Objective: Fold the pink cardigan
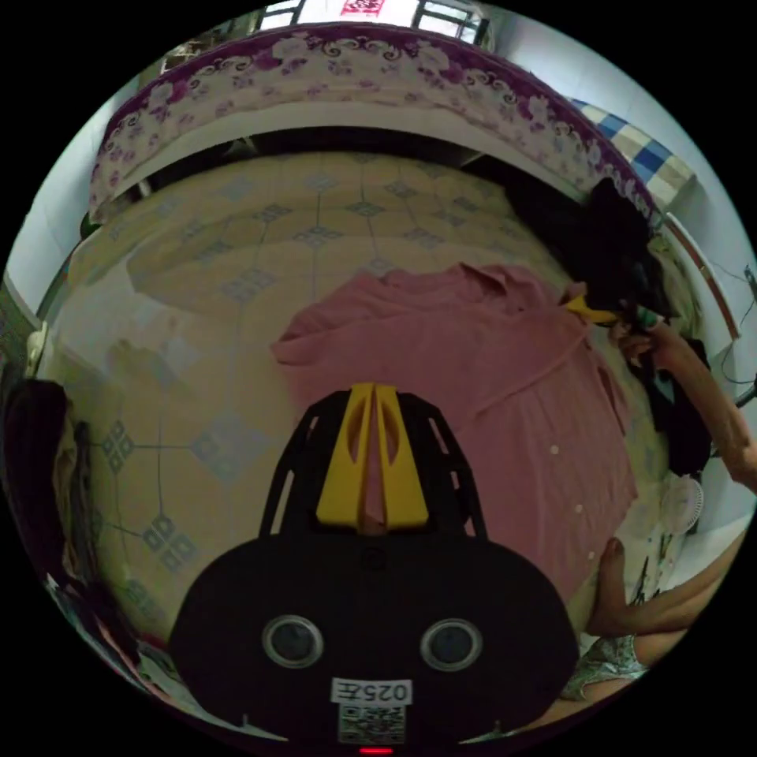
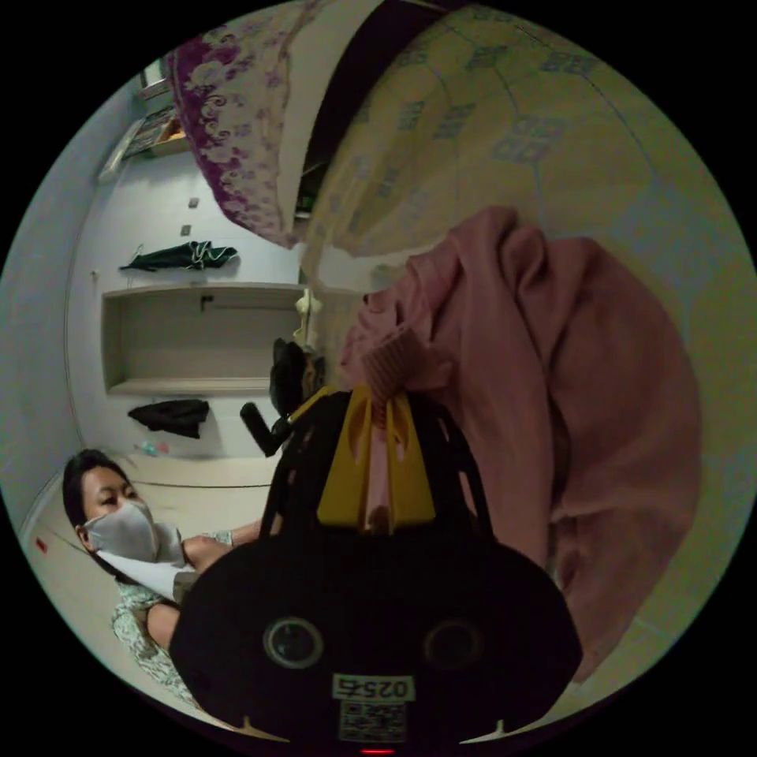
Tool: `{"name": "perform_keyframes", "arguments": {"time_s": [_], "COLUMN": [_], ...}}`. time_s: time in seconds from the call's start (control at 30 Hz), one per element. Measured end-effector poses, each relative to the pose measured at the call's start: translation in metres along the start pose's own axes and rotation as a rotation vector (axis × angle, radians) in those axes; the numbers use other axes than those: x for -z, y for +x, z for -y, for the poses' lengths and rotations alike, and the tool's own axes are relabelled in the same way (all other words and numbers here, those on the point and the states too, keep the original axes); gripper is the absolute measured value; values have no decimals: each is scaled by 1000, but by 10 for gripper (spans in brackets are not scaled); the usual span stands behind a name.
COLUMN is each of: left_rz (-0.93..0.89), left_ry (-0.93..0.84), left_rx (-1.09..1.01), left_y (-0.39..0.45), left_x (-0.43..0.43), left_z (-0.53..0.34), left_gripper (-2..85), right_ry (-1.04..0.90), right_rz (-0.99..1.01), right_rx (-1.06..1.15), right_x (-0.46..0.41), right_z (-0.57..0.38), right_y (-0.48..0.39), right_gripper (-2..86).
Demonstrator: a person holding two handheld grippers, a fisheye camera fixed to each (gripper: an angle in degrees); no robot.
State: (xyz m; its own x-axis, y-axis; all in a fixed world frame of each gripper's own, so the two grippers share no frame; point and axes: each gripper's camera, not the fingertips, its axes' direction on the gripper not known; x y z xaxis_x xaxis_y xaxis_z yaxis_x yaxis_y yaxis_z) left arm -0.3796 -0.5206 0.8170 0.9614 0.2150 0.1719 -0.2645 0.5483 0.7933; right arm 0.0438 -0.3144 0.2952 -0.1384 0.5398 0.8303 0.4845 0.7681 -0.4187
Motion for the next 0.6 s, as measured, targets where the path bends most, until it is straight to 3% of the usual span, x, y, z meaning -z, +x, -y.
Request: {"name": "perform_keyframes", "arguments": {"time_s": [0.17, 0.2, 0.3, 0.47, 0.6], "left_rz": [156, 190, 234, -13, -137], "left_ry": [-207, -121, -134, 77, 147], "left_rx": [83, 84, 116, 84, 30], "left_y": [-7, -6, -7, 14, 50], "left_x": [-40, -34, -34, 0, -3], "left_z": [30, 29, 24, -18, -49], "left_gripper": [-9, -9, -9, -9, -10], "right_ry": [17, 10, 36, 70, 46], "right_rz": [-265, -312, -203, -148, -236], "right_rx": [23, 34, 56, 69, 11], "right_x": [26, 27, 36, 55, 68], "right_z": [-5, -5, -9, -15, -15], "right_y": [0, 8, 21, 9, -14], "right_gripper": [13, 18, 35, 72, 32]}}
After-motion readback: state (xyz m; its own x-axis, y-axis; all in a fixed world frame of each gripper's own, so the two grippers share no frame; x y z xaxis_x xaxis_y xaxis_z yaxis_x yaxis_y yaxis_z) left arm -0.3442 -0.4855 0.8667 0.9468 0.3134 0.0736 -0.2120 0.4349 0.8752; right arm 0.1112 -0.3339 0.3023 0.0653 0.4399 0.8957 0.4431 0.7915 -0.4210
